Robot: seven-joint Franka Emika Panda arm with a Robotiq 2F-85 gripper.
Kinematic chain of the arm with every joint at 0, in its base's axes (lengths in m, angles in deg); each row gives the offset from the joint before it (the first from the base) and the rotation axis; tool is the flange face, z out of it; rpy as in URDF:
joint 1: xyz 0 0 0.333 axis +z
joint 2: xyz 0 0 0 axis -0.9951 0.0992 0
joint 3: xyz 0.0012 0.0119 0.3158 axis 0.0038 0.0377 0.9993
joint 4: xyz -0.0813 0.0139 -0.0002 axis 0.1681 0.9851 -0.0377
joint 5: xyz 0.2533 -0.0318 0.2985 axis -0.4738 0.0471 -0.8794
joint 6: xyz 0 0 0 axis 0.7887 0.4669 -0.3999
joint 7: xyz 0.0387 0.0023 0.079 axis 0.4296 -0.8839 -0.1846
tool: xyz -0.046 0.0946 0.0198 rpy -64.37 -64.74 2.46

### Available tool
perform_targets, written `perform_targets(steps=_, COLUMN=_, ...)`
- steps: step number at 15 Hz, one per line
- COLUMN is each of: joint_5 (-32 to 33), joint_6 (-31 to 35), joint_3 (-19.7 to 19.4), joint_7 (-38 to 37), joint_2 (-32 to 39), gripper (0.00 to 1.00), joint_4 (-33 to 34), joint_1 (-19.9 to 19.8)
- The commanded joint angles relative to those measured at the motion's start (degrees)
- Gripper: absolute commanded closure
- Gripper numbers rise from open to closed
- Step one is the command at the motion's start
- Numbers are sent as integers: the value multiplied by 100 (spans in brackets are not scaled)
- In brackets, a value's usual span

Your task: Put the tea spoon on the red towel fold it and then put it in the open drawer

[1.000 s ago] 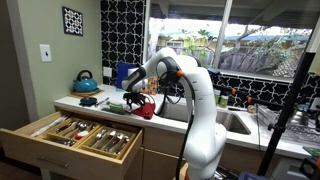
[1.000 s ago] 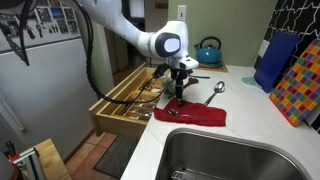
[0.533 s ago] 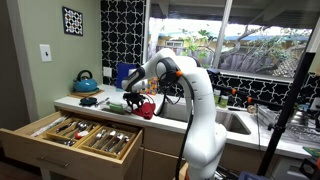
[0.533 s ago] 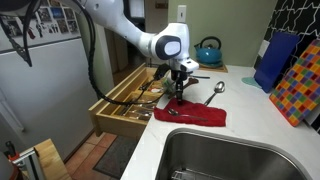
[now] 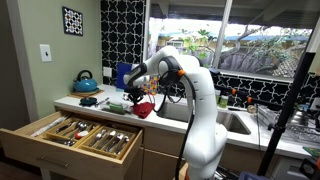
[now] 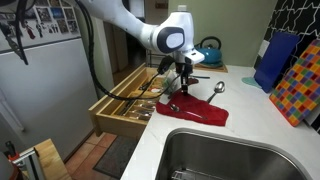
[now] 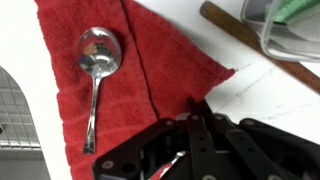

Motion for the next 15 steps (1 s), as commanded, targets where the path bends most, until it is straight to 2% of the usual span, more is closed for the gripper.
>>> perform_targets(steps=1, joint_5=-286, joint_6=338, joint_3=45, joint_7=195, joint_2=-87, gripper=99, joint_4=-8, joint_1=-74)
perform_targets(steps=4, joint_5=-307, joint_6=548, joint_3=20, joint_7=189, joint_2=-273, gripper=99, joint_4=-175, joint_1=-64)
perform_targets(steps=11, joint_5=611, joint_6=10, joint_3=-257, joint_7=-496, joint_2=-451, gripper=99, joint_4=-479, joint_1=102)
perform_targets(steps=15, joint_5=1147, joint_6=-665, joint_3=-289, joint_7=-985, joint_2=-414, gripper=99, joint_4=-487, joint_1=149)
